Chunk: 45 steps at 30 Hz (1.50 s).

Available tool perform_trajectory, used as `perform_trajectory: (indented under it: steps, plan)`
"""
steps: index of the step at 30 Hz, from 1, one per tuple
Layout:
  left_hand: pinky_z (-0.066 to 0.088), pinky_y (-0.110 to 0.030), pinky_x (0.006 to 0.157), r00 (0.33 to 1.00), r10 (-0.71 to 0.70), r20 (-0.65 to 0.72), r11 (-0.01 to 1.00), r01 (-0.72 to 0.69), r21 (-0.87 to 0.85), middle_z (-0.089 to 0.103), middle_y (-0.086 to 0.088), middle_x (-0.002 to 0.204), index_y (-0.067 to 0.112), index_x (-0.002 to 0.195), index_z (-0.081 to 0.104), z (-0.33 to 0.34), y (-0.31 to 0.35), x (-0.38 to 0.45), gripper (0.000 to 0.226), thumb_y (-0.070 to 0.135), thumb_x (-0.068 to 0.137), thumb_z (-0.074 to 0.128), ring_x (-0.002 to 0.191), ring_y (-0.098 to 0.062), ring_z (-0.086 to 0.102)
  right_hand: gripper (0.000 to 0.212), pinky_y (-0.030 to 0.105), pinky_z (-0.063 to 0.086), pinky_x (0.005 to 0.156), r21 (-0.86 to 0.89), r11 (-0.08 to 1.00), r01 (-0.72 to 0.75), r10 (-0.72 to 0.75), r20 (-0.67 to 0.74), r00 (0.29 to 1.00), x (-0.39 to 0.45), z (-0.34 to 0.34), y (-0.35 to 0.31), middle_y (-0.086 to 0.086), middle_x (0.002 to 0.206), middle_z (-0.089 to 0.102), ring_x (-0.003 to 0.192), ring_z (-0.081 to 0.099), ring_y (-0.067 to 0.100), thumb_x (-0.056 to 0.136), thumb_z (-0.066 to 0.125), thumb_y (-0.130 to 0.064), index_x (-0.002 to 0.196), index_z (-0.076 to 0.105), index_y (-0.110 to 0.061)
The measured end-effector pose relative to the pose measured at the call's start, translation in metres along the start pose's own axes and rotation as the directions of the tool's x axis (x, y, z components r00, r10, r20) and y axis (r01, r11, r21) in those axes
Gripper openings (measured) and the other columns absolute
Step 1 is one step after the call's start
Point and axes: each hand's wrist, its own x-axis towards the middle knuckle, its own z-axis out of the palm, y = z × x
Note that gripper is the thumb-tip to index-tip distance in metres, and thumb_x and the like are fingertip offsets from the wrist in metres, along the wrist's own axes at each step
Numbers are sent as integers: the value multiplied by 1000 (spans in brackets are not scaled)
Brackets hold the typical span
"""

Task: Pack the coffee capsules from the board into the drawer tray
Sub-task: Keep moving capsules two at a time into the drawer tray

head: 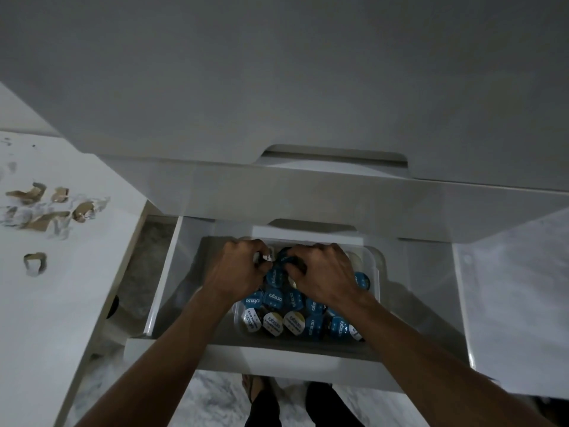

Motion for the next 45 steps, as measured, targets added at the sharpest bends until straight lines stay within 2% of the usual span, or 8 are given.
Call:
perform_trajectory:
  steps: [6, 11, 19, 25, 32, 37, 42, 45]
  plan:
    - [55, -32, 72, 1000, 21, -21, 991, -19, 130, 72, -7, 90, 17, 100, 72, -4, 5, -3, 20, 31, 94, 59, 75, -19, 65, 22, 32, 47, 80, -37, 999, -3, 4, 31, 999, 1, 1, 8, -4, 96, 75, 87, 67, 18, 94, 53, -31, 105, 72, -32]
    - [54, -34, 72, 997, 42, -64, 961, -23, 274, 71, -12, 92, 19, 101, 72, -7, 9, -4, 27, 38, 95, 53, 82, -29, 67, 21, 33, 45, 76, -128, 992, -21, 21, -1, 1000, 1, 4, 8, -3, 92, 74, 84, 66, 20, 94, 53, -30, 104, 72, -34]
    - [55, -32, 70, 991, 99, -96, 952, -66, 299, 73, -7, 93, 15, 99, 71, -5, 7, -3, 23, 30, 96, 55, 78, -23, 69, 27, 34, 46, 76, -161, 986, -44, 42, -12, 999, 5, 7, -1, 0, 85, 74, 77, 68, 22, 90, 54, -20, 107, 71, -32]
    - [56, -36, 68, 985, 134, -113, 949, -94, 300, 72, -7, 92, 12, 97, 71, -8, 6, -2, 20, 27, 96, 57, 76, -25, 69, 29, 35, 47, 83, -87, 994, -70, 73, 29, 997, 0, 9, 0, -1, 97, 75, 89, 68, 21, 90, 54, -27, 116, 65, -32]
    - [57, -35, 64, 984, 137, -118, 948, -95, 304, 72, -6, 87, 13, 94, 70, -8, 5, -1, 14, 21, 95, 59, 70, -23, 68, 33, 34, 48, 83, -103, 993, -54, 58, 35, 998, 9, 12, -9, 1, 96, 75, 87, 69, 21, 88, 56, -15, 117, 67, -27]
    - [56, -34, 66, 983, 116, -139, 969, -82, 232, 73, -5, 91, 15, 96, 72, -13, 3, -5, 15, 24, 94, 60, 74, -23, 69, 28, 35, 49, 83, -85, 994, -69, 71, 18, 997, 10, 15, -12, 3, 91, 75, 82, 69, 22, 88, 56, -14, 111, 68, -25]
    - [59, -39, 70, 971, 41, -234, 994, -16, 110, 75, -3, 95, 21, 106, 71, -24, 0, -16, 24, 33, 86, 70, 78, -22, 70, 25, 33, 47, 77, -64, 993, -101, 98, -38, 994, 0, -2, -15, 0, 96, 74, 88, 66, 22, 93, 54, -33, 114, 66, -28]
    - [59, -39, 75, 966, -30, -256, 999, 26, -21, 76, -1, 95, 24, 110, 70, -37, 2, -26, 31, 38, 82, 73, 80, -18, 71, 31, 31, 53, 80, 224, 947, -230, 245, -38, 969, -15, -22, -22, 0, 110, 72, 91, 65, 17, 91, 63, -35, 120, 66, -24]
